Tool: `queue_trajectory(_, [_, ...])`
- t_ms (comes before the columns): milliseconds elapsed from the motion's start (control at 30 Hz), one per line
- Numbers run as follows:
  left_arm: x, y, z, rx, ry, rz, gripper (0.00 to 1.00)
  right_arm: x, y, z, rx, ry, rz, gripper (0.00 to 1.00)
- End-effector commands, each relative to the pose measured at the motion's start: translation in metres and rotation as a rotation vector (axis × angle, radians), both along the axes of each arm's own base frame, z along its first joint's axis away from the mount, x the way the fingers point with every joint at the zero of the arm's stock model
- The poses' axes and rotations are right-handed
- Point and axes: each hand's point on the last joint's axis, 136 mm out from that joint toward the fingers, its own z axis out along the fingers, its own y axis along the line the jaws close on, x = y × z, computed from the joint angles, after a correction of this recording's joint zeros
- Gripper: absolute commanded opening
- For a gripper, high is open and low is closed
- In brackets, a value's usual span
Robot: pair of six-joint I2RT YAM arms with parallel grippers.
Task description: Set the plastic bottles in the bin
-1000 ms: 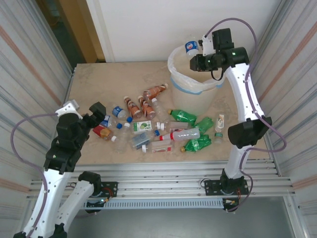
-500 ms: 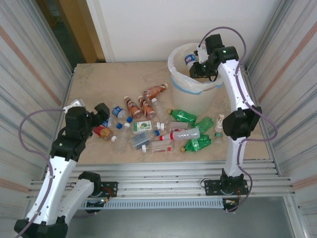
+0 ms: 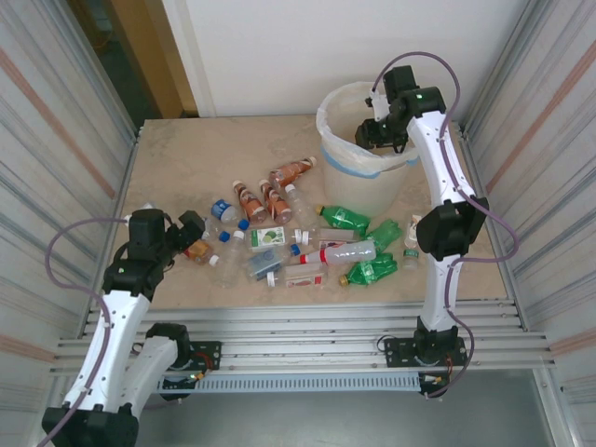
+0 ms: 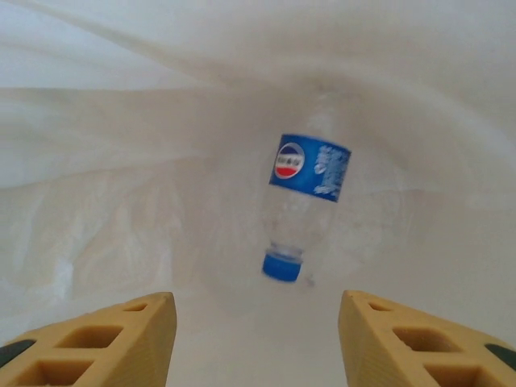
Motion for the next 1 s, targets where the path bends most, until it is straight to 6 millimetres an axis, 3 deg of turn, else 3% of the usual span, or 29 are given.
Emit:
queue_trajectory(0, [-0.006, -0.001, -0.018, -0.047, 0.057, -0.001, 0.98, 0.003, -0.006, 0.021, -0.019, -0.061, -0.006, 0.58])
queue_trajectory(367, [-0.012, 0.014, -0.052, -0.054, 0.131, 0.089, 0.95, -0.006, -0.014, 0.076, -0.012, -0.211, -0.04, 0.68])
queue_trajectory(633, [-0.003, 0.014, -0.071, -0.064, 0.177, 0.091, 0.95, -0.017, -0.028, 0.111, -0.033, -0.323, -0.094, 0.81])
queue_trajectory(967, [0.019, 0.021, -0.092, -0.074, 0.218, 0.123, 0.93, -0.043, -0.042, 0.146, -0.024, -0.438, -0.152, 0.9])
